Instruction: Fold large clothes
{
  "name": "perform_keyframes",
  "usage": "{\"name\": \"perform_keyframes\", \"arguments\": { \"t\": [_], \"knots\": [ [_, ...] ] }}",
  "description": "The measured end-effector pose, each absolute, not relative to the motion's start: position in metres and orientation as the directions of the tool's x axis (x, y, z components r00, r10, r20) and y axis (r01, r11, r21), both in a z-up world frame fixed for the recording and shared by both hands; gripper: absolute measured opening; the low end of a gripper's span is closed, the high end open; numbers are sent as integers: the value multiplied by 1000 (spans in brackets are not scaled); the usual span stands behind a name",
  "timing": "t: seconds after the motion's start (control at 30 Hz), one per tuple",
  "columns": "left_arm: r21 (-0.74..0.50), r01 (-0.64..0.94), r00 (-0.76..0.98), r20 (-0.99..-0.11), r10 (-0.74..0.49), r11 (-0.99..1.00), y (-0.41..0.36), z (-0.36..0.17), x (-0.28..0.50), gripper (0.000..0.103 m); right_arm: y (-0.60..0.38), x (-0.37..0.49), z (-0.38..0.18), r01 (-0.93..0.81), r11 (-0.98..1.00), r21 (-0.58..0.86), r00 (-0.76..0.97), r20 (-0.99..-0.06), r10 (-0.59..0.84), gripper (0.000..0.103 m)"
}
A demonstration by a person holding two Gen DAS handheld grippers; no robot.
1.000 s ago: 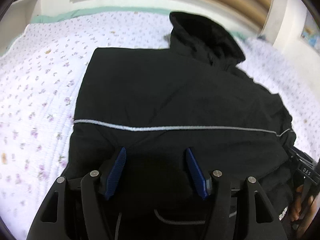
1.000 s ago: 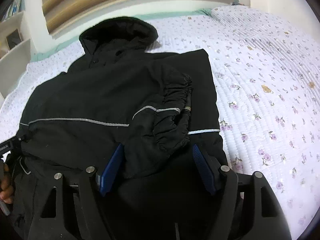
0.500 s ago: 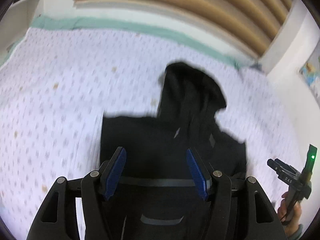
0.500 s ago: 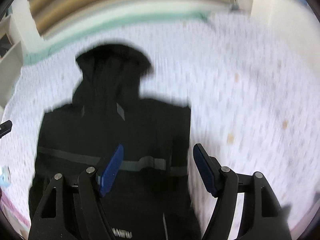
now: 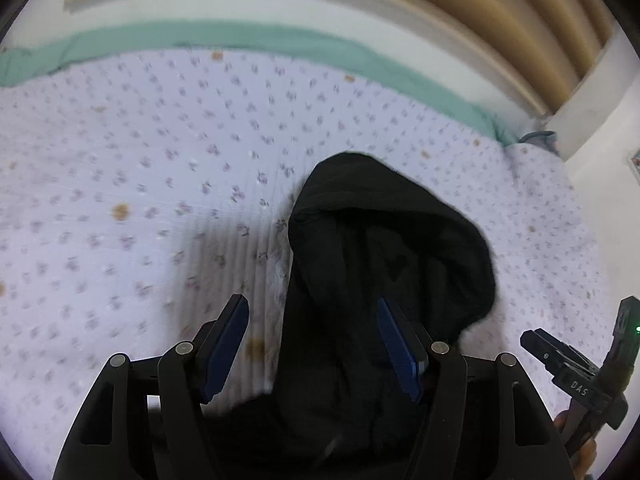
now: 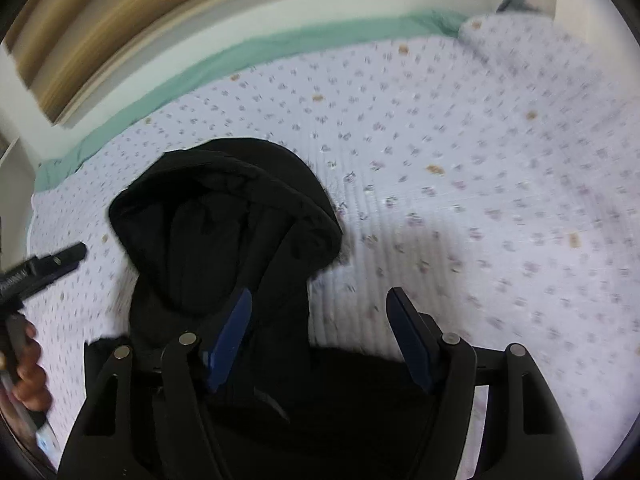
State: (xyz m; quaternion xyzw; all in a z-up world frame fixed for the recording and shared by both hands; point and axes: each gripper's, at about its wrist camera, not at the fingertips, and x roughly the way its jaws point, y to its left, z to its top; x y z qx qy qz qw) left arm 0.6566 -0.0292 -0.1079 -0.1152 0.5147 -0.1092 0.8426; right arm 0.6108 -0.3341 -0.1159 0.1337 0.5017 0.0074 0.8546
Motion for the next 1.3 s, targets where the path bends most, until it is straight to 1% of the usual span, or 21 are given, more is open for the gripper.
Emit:
{"name": "perform_keyframes", "arguments": {
  "t": [0.23,0.27,0.3,0.33,0.37,0.4,0.43,0.47,0.53,0.57,0.6,0.67,0.73,0.8,0.83,0.93,1.0,1.07,1.1,1.23,1.3],
  "knots": [
    [-385,-4,379,-855,-355,923,-39,-170,704,68,-344,667,-177,214,936,280,433,-886,166,74],
    [-379,-17,378,-859,-345,925,-37,-176,710,68,-345,672,-186,226,929,293,419,-890,179,69],
    [-367,-32,385,-863,-327,930,-34,-178,714,59,-343,677,-194,226,921,316,403,-891,207,50],
    [-359,-55,406,-861,-307,932,-26,-178,717,48,-341,682,-202,213,914,345,383,-890,247,38],
    [-379,-65,410,-854,-322,923,-17,-176,717,30,-339,685,-206,197,916,350,368,-892,261,16],
    [-403,-73,416,-844,-340,912,-7,-172,716,25,-340,684,-202,193,925,327,378,-895,237,10],
    [-404,-83,438,-836,-331,911,3,-164,711,25,-344,679,-188,177,934,311,425,-880,212,9],
    [-407,-76,458,-825,-331,910,17,-152,703,25,-350,671,-172,166,934,315,477,-855,203,9],
    [-465,-50,455,-799,-394,884,30,-141,686,28,-356,657,-148,112,932,346,532,-813,238,8],
    [-463,-38,450,-799,-398,886,31,-140,682,29,-352,651,-142,91,942,323,544,-809,224,8],
    [-424,-19,437,-818,-374,905,29,-143,677,32,-345,646,-140,69,962,265,552,-813,184,8],
    [-325,-34,365,-884,-291,945,23,-175,684,36,-332,649,-163,61,982,180,507,-853,125,8],
    [-302,-26,275,-919,-284,953,20,-212,693,39,-330,659,-198,84,979,186,420,-898,135,8],
    [-264,23,292,-921,-259,964,11,-224,694,43,-327,667,-232,78,976,205,342,-925,167,9],
    [-234,57,308,-921,-240,971,5,-218,691,43,-326,668,-231,69,978,195,347,-924,160,9],
    [-208,93,334,-915,-227,974,1,-205,682,44,-323,664,-217,25,983,180,341,-926,161,20],
    [-232,106,360,-898,-255,967,8,-190,666,44,-328,659,-208,6,982,188,330,-928,176,29],
    [-277,125,397,-866,-304,953,17,-170,648,44,-335,646,-194,-8,977,212,337,-919,203,33],
    [-303,140,426,-841,-334,942,22,-155,637,44,-338,641,-188,-15,975,224,339,-916,215,40],
    [-330,176,543,-753,-371,928,22,-99,627,44,-342,621,-151,-39,961,275,379,-886,269,43],
    [-366,217,545,-724,-424,905,7,-86,638,49,-338,629,-132,-45,956,289,427,-860,280,47]
  ]
}}
